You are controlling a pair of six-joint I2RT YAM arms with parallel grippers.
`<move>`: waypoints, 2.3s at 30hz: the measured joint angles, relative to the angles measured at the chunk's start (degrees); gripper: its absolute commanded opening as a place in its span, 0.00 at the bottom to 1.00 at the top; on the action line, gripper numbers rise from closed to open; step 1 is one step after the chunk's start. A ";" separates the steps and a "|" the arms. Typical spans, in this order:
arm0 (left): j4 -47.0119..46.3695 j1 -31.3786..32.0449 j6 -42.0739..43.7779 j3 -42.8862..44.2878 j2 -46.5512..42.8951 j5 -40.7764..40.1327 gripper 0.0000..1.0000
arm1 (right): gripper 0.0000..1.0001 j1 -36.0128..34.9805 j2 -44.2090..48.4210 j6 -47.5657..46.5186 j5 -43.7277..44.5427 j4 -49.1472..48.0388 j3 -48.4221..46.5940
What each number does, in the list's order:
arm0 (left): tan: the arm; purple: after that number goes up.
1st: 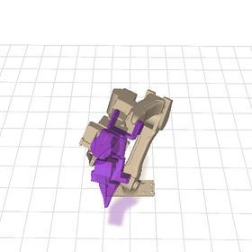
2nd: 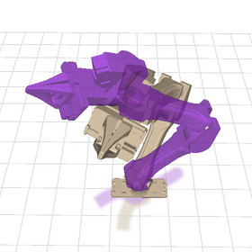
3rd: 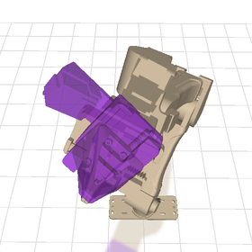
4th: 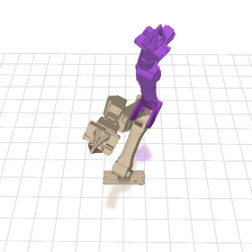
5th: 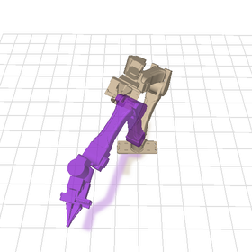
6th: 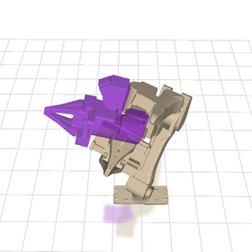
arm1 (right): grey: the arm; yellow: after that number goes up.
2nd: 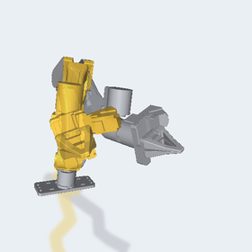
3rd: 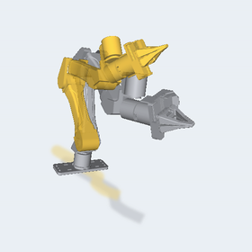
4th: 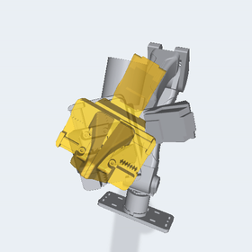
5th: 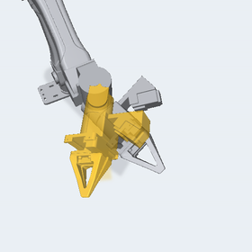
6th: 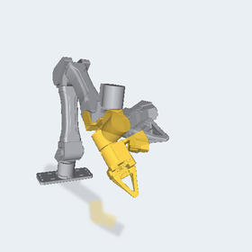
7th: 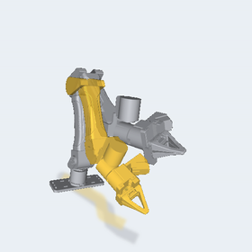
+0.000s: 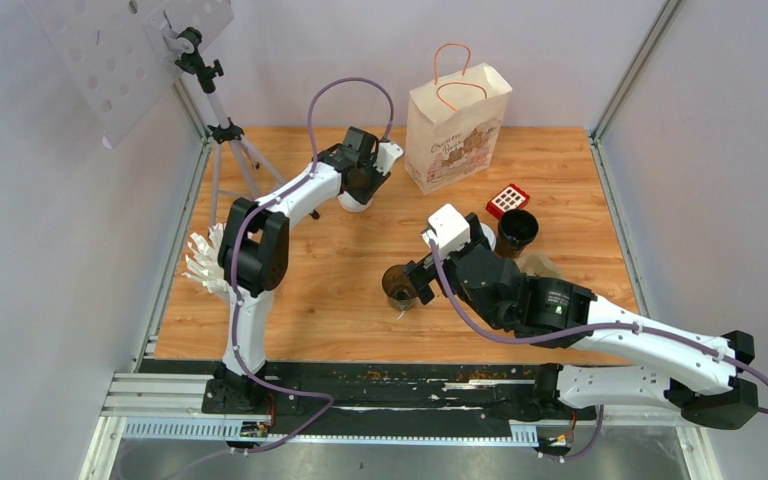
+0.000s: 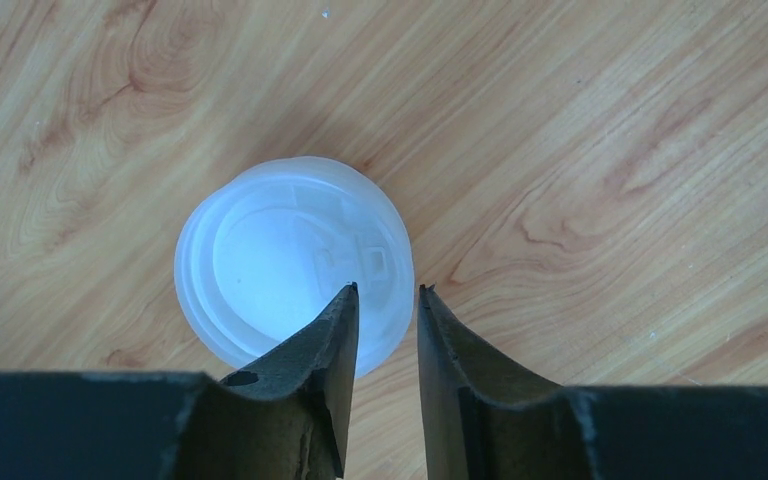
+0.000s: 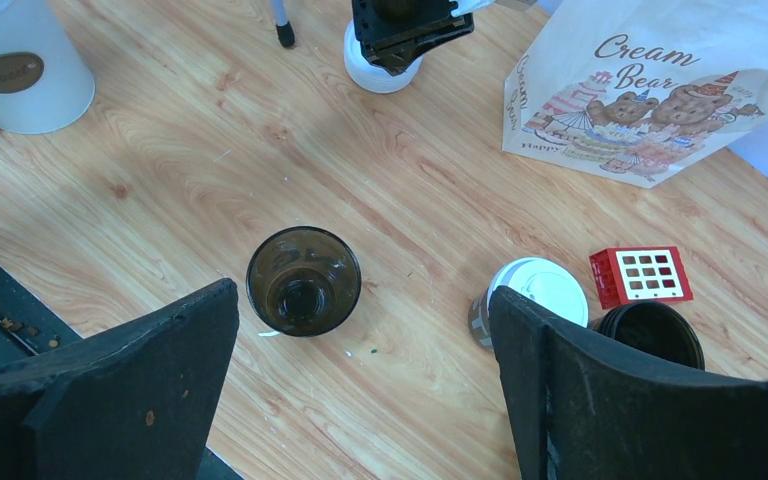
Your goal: Pack the takeout coffee
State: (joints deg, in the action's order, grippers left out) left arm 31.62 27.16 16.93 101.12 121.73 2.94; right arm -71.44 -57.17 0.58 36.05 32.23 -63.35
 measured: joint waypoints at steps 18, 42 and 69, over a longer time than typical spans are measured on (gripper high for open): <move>-3.15 0.00 -0.81 -0.66 2.19 1.14 0.38 | 0.95 0.00 0.28 -0.07 0.07 -0.17 0.46; -3.61 0.00 -0.79 -0.68 2.47 2.29 0.00 | 0.95 0.02 0.26 -0.09 0.09 -0.26 0.72; 5.95 0.00 -5.84 3.10 -3.04 -0.44 0.00 | 0.95 0.26 1.92 1.31 -0.72 -2.91 5.14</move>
State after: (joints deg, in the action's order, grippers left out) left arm 37.56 27.16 11.09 104.22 118.69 2.50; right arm -71.18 -55.24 1.89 35.33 29.32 -58.22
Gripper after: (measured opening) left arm 0.006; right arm 0.950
